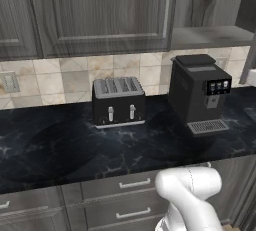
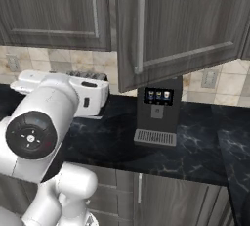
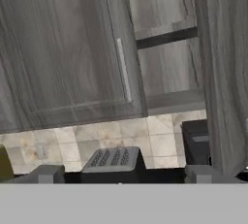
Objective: Open the cabinet. Pick the soap dispenser and place it next to the sink. Then close the cabinet.
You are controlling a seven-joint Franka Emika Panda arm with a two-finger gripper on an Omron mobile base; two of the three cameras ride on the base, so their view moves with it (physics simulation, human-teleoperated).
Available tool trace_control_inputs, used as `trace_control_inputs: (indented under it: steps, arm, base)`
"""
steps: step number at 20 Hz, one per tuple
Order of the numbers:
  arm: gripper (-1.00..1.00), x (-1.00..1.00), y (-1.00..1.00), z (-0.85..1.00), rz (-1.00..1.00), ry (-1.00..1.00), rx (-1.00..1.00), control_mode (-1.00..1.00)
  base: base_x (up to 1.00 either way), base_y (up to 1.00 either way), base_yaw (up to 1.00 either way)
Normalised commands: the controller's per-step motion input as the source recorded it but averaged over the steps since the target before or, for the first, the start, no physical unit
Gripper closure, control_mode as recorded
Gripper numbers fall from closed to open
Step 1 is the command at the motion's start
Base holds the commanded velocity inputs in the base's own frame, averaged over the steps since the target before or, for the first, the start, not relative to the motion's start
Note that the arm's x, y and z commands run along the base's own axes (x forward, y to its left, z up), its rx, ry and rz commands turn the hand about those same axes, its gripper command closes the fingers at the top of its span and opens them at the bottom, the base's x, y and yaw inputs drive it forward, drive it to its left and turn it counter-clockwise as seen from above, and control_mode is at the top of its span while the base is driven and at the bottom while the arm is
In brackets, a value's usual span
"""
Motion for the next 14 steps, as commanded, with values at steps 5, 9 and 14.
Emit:
trace_control_inputs:
  steps: [5,9,14]
  arm:
    - [-1.00,0.01,1.00,0.00,0.00,0.03,-0.17,-1.00]
    - [-1.00,0.22,0.90,0.00,-0.05,0.01,-0.24,-1.00]
    - [-1.00,0.35,0.55,0.02,-0.17,0.00,-0.30,-1.00]
  base:
    - [0.00,0.00,0.00]
    - [0.00,0.00,0.00]
    - [0.00,0.00,0.00]
